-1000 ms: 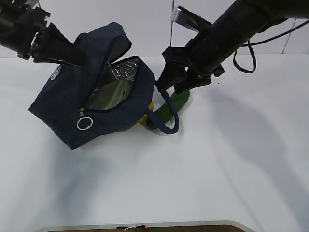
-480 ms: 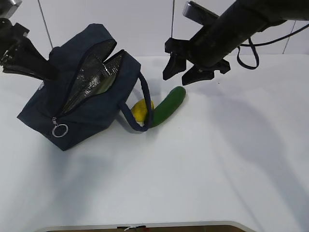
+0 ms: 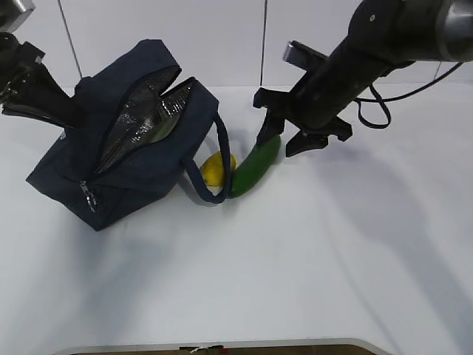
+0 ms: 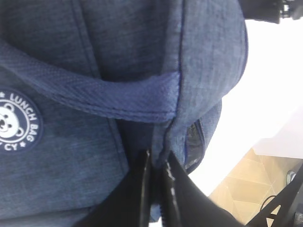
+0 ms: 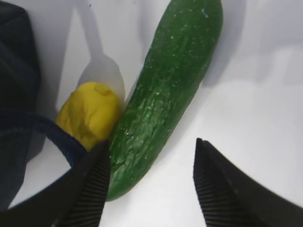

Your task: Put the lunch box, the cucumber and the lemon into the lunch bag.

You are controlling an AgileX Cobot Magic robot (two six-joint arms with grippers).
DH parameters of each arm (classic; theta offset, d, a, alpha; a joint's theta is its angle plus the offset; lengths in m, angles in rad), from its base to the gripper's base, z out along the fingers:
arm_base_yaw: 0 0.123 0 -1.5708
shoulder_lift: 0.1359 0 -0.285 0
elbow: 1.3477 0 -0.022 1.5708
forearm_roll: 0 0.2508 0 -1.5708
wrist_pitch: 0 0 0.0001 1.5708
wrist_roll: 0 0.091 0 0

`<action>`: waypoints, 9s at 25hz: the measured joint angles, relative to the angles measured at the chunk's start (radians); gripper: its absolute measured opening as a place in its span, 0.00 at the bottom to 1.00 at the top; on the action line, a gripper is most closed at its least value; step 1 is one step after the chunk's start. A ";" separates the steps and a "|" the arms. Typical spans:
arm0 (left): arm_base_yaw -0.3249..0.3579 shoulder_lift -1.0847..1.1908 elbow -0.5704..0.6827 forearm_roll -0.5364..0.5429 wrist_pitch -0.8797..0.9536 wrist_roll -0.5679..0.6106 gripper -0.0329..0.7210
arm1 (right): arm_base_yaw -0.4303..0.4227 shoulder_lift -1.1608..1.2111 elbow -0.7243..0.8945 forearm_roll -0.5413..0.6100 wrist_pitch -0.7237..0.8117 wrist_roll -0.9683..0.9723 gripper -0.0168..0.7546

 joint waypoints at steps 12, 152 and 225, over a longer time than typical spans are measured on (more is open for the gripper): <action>0.000 0.000 0.000 0.003 0.000 0.000 0.03 | 0.004 0.111 -0.138 -0.031 0.035 0.128 0.60; -0.002 0.000 0.000 -0.082 -0.096 -0.120 0.03 | 0.135 0.311 -0.642 0.329 0.308 0.134 0.77; 0.320 0.067 -0.004 0.134 -0.077 -0.217 0.03 | 0.229 0.372 -0.614 -0.356 0.254 0.201 0.77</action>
